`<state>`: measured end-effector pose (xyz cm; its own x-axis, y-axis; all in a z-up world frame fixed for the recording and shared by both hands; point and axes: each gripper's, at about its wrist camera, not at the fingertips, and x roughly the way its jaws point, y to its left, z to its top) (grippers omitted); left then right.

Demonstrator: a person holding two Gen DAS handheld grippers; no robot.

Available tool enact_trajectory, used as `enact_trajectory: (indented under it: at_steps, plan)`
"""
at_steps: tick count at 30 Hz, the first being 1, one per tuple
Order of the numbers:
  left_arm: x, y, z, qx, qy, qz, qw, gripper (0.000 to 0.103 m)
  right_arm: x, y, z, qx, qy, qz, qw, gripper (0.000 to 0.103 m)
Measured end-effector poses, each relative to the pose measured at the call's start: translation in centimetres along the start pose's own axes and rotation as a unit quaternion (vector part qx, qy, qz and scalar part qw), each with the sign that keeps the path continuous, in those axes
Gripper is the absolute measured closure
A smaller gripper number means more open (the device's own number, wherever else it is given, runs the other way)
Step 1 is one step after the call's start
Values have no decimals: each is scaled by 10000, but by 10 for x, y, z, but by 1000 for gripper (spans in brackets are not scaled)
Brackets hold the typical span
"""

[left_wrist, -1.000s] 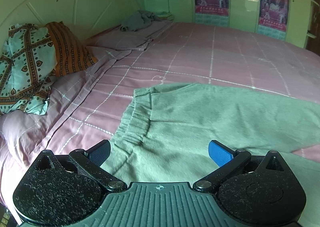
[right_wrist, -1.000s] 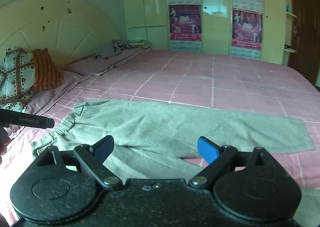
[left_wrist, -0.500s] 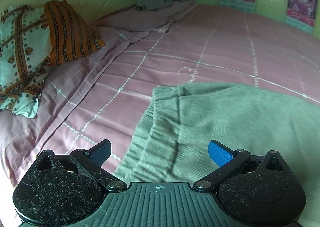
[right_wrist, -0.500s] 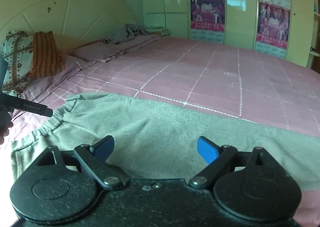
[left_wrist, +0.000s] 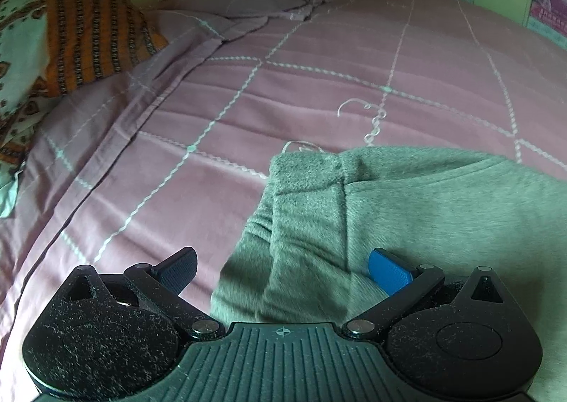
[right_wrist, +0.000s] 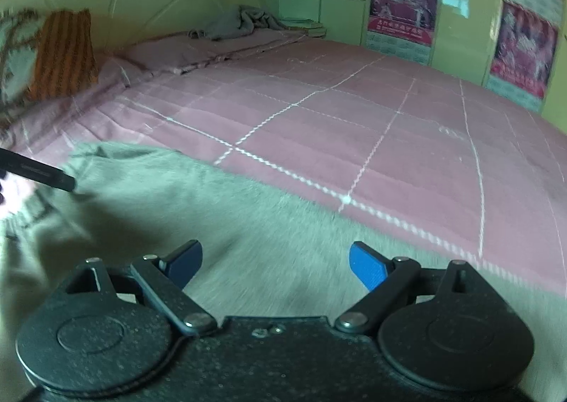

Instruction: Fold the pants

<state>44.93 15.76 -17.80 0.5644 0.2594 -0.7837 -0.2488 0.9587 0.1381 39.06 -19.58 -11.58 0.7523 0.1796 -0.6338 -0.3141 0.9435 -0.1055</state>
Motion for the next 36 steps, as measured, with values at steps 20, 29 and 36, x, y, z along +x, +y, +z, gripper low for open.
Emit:
enact_trajectory:
  at_steps: [20, 29, 36]
  plan:
    - [1, -15, -6, 390, -163, -334, 9985, 65, 86, 9, 36, -1045, 890, 360, 9899, 98]
    - [-70, 28, -34, -157, -684, -771, 9945, 82, -53, 48, 3, -1388, -39, 584, 9886, 99]
    - [-128, 53, -97, 39, -427, -943, 9946, 72, -124, 101, -103, -1323, 466, 1018, 9849, 98]
